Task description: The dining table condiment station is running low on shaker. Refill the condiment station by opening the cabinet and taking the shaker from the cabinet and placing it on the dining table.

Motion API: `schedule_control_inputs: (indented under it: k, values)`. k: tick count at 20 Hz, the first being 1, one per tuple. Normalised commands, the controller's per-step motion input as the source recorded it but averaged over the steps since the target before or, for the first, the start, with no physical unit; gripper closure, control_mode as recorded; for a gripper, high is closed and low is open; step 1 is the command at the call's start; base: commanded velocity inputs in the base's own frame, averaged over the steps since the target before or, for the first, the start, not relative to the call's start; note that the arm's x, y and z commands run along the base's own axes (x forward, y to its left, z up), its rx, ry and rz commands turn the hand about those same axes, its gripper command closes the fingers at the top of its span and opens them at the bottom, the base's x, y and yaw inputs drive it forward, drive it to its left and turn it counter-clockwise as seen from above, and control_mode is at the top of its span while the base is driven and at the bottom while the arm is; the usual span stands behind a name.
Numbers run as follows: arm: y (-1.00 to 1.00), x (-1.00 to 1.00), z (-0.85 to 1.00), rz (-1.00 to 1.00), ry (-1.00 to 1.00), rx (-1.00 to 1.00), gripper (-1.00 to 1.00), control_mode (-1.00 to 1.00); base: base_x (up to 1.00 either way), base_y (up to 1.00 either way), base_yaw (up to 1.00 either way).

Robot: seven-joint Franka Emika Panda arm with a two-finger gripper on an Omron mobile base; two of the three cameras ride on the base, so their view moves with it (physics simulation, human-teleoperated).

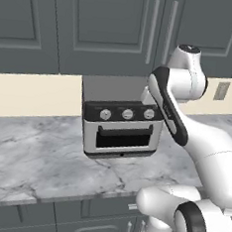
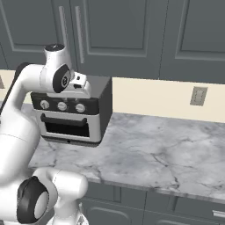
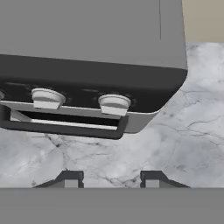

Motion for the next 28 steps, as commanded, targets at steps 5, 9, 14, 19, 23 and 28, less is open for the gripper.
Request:
schedule_control_inputs:
  k: [5, 9, 14, 19, 23, 28]
  values:
    - [0.00, -0.04, -0.01, 0.00, -0.07, 0.00, -1.00, -1.00, 0.00, 0.00, 0.00]
    - [0.00, -0.31, 0.08, 0.00, -0.19, 0.00, -1.00, -1.00, 0.00, 0.00, 0.00]
    - [0.00, -0.30, 0.48, 0.00, -0.47, 0.00, -1.00, -1.00, 0.00, 0.00, 0.00]
    - [0.07, -0.05, 0.62, 0.00, -0.44, 0.00, -1.00, -1.00, 0.00, 0.00, 0.00]
    - [0.14, 0.00, 0.64, 0.00, -0.34, 0.00, -1.00, -1.00, 0.00, 0.00, 0.00]
    - [0.38, 0.01, 0.78, -0.01, -0.22, 0.00, -1.00, -1.00, 0.00, 0.00, 0.00]
